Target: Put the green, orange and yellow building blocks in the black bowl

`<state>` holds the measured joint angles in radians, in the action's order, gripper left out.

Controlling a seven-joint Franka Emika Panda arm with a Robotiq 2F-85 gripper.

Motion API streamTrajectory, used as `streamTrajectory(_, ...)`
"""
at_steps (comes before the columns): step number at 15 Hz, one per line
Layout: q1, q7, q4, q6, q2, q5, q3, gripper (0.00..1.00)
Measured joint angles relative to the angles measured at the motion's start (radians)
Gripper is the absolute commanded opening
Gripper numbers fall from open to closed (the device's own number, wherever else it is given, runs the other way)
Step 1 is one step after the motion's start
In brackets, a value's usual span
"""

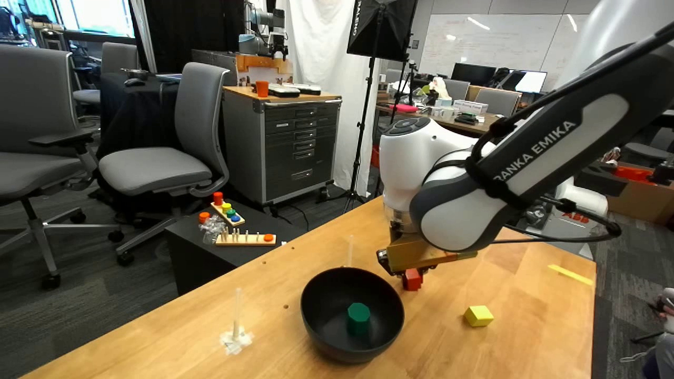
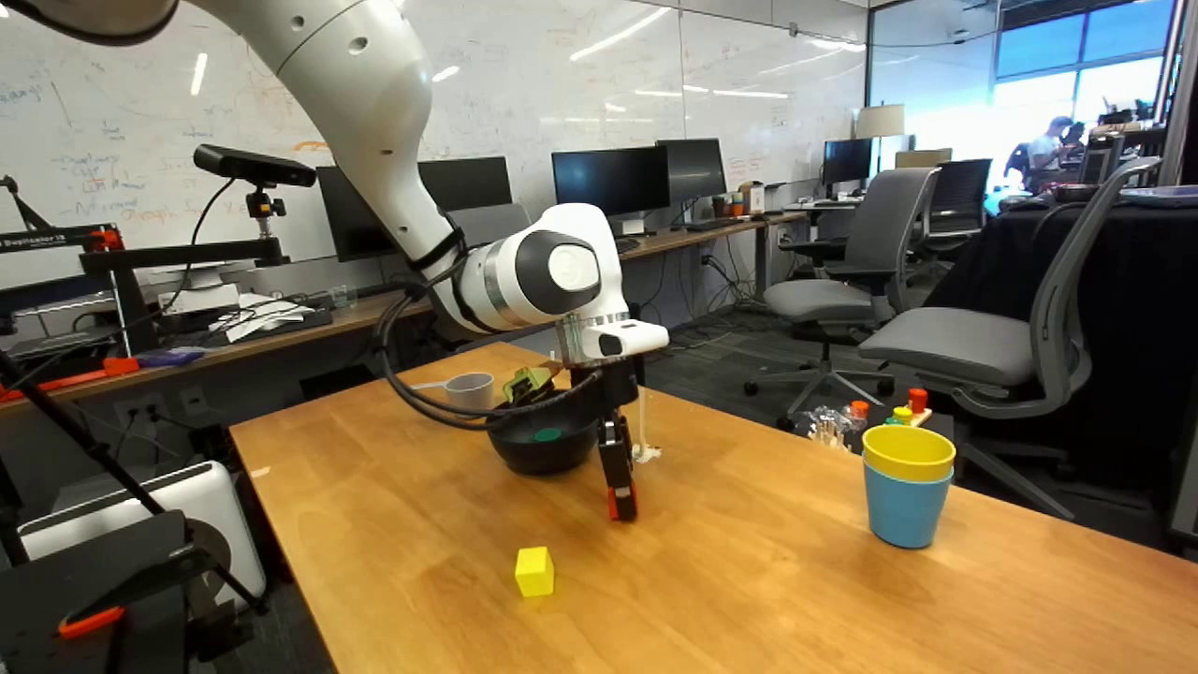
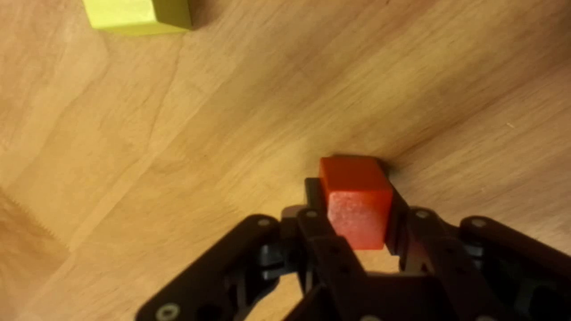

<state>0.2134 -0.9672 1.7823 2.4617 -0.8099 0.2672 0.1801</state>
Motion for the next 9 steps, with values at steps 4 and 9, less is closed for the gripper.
streamTrajectory(4,0.023,-0.003,-0.004,0.006,0.007,0.004,0.021,0.08)
streamTrajectory(9,0.065,-0.007,0.007,0.020,0.085,0.007,0.041,0.08)
